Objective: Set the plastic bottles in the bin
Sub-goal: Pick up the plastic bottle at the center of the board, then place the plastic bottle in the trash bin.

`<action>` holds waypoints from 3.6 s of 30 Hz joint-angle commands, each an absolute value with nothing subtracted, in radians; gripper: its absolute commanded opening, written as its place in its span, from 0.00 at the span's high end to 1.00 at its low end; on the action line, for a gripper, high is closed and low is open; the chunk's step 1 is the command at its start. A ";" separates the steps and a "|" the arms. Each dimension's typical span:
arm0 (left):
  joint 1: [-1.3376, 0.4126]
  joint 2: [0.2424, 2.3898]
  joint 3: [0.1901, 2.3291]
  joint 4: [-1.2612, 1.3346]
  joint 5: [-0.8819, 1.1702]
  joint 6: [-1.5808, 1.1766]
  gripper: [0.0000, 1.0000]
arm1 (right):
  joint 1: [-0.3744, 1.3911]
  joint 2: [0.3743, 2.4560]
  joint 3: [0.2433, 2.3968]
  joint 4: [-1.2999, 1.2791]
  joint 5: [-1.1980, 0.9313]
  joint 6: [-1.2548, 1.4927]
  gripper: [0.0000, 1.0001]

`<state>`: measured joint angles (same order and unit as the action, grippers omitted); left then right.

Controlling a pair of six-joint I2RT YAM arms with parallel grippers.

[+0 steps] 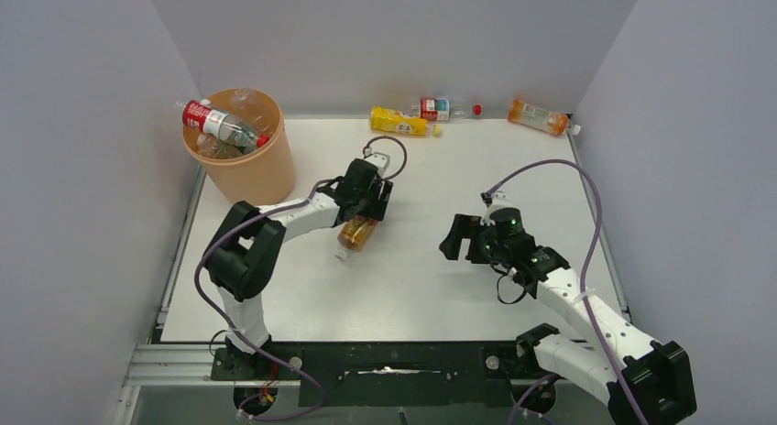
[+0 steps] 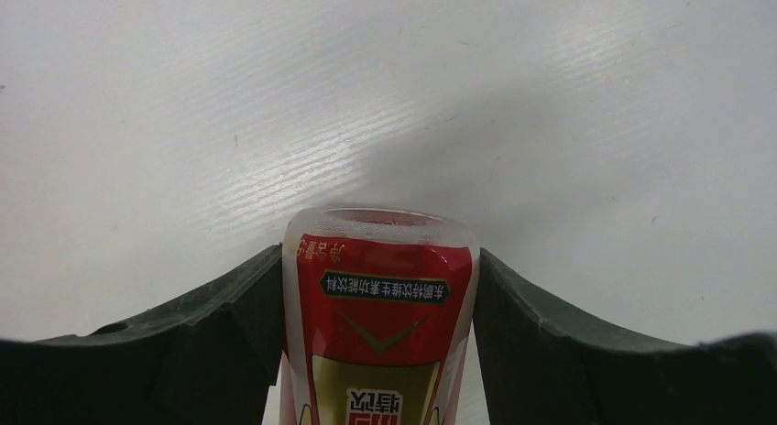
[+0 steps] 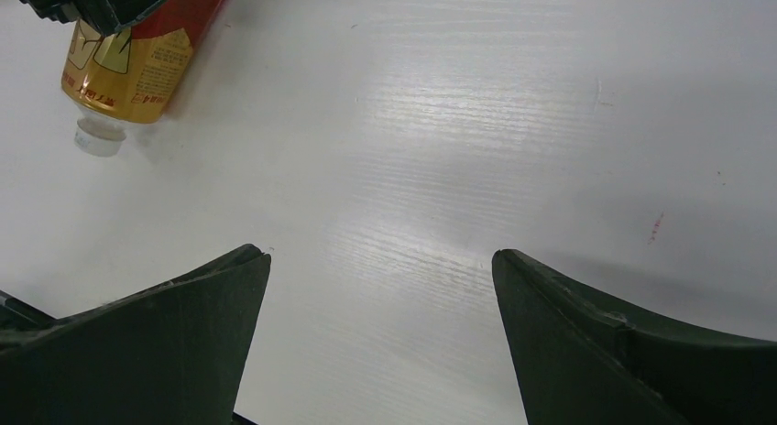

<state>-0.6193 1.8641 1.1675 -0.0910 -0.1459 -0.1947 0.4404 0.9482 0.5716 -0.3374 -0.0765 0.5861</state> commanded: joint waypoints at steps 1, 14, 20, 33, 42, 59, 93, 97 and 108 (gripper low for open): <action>-0.623 1.845 1.234 -0.097 -0.156 -0.190 0.50 | 0.451 0.946 0.572 -0.286 -0.092 0.597 0.02; -0.568 1.663 1.392 -0.167 -0.175 -0.156 0.50 | 0.479 0.941 0.549 -0.262 -0.095 0.620 0.02; -0.409 1.570 1.506 -0.228 -0.089 -0.151 0.50 | 0.495 0.966 0.538 -0.229 -0.108 0.624 0.02; -0.098 1.553 1.760 -0.123 0.090 -0.216 0.49 | 0.545 1.015 0.523 -0.183 -0.111 0.654 0.02; -0.091 1.603 1.635 0.270 -0.024 -0.178 0.49 | 0.576 1.042 0.507 -0.179 -0.111 0.694 0.02; -0.071 1.684 1.459 0.729 -0.213 -0.090 0.51 | 0.580 1.054 0.503 -0.221 -0.114 0.712 0.02; -0.072 1.569 1.265 0.711 -0.156 -0.158 0.16 | 0.581 0.966 0.482 -0.256 -0.117 0.709 0.02; -0.072 1.538 1.284 0.681 -0.167 -0.178 0.15 | 0.581 0.952 0.485 -0.267 -0.114 0.709 0.02; -0.092 1.388 1.310 0.571 -0.114 -0.266 0.15 | 0.581 0.944 0.498 -0.272 -0.117 0.710 0.02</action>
<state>-0.0769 1.4921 1.2652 0.5861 -0.1509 -0.2203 0.5720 0.9672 0.4747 -0.2913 -0.1131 0.7124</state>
